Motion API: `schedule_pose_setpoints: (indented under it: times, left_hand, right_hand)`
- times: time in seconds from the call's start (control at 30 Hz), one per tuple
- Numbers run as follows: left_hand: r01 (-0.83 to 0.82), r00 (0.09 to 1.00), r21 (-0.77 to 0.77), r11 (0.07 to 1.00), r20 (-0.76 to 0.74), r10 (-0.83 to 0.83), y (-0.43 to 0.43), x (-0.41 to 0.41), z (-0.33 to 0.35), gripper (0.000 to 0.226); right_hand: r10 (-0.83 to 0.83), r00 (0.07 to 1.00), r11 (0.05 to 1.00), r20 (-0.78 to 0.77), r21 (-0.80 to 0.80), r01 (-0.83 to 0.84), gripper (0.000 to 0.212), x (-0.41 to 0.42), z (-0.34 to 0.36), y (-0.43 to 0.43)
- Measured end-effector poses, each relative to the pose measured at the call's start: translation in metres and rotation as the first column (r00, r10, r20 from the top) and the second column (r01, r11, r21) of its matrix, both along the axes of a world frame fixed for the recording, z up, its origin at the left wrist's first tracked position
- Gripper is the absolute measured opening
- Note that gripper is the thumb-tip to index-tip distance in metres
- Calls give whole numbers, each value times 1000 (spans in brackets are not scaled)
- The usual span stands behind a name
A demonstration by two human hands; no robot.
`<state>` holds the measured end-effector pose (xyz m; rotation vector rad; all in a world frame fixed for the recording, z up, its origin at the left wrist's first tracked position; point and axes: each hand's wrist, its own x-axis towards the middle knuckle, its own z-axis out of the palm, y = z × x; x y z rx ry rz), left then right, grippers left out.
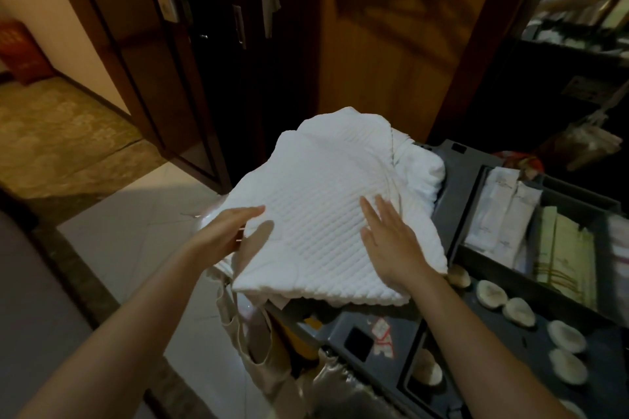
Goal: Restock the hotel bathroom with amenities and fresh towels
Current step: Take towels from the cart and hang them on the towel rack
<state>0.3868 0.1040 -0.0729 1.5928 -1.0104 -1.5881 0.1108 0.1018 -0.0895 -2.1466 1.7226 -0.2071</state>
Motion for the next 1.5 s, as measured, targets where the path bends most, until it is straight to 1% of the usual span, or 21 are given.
schedule_pose_setpoints:
  times: [0.07,0.17,0.23,0.33,0.43,0.5,0.6,0.67,0.73,0.83,0.9,1.0,1.1,1.17,1.23,1.27,1.33,1.37,1.4,1.43,1.5]
  left_hand:
    - [-27,999,1,1000,-28,27,-14,-6,5,18]
    - [-76,995,68,995,-62,80,-33,-13,17,39]
    - [-12,1000,99,995,-25,14,-43,-18,30,41]
    - [79,996,155,985,33,-85,-48,-26,54,35]
    - [149,988,91,985,24,-151,-55,-30,70,35]
    - [117,992,21,993,46,-118,-58,-34,78,39]
    - [35,997,-62,997,77,-30,-62,-50,91,50]
    - [-9,1000,-116,993,14,11,-64,-65,100,48]
    - [-67,997,-150,986,-42,62,-65,-81,112,38]
    - [-155,976,-190,969,-182,121,-69,-98,132,31]
    - [-245,946,-205,947,-263,188,-77,-105,142,44]
    - [-373,897,-223,900,-333,290,-84,-120,155,46]
    - [-418,868,-275,866,-403,291,-85,-138,165,38]
    - [-424,861,-304,853,-428,275,-82,-147,168,32]
    - [-448,838,-292,845,-466,283,-81,-153,168,29]
    - [-462,821,-280,841,-493,288,-81,-156,168,29]
    - [-486,796,-265,833,-527,297,-80,-161,167,30]
    - [-496,789,-260,829,-534,304,-81,-163,165,31]
    - [-500,786,-258,827,-535,308,-80,-165,162,32]
    - [-497,793,-260,828,-523,312,-79,-167,159,32]
    - [-471,827,-272,839,-468,312,-76,-171,152,33]
  right_hand:
    - [16,1000,999,-27,44,-15,57,-5,0,-5]
    - [59,996,990,-68,131,-50,57,-12,11,-12]
    - [83,993,986,-85,154,-70,56,-15,20,-13]
    - [94,992,984,-82,159,-80,54,-20,25,-10]
    - [107,991,974,-84,206,-88,53,-27,27,-11]
    - [126,991,957,-40,266,-111,52,-32,36,-13]
    - [81,994,925,76,366,-104,47,-41,54,-18]
    - [56,997,930,48,360,-69,45,-47,65,-22]
    - [22,999,957,49,290,-35,44,-52,79,-28]
    - [-23,977,996,214,85,5,37,-54,109,-35]
    - [-11,919,997,395,-60,38,30,-52,136,-33]
    - [86,744,960,662,-255,116,21,-43,176,-20]
    - [177,595,925,784,-340,173,27,-35,206,-5]
    - [186,560,937,807,-317,145,30,-31,214,1]
    - [121,583,968,804,-226,111,35,-27,213,2]
    - [45,607,986,794,-132,98,39,-25,210,1]
    - [-166,646,986,745,147,84,48,-19,197,-6]
    - [-262,626,956,734,285,66,53,-16,188,-11]
    - [-330,560,921,759,389,16,58,-12,178,-16]
    - [-378,453,891,808,451,-60,62,-8,169,-23]
    - [-461,178,860,869,487,-152,66,2,154,-36]
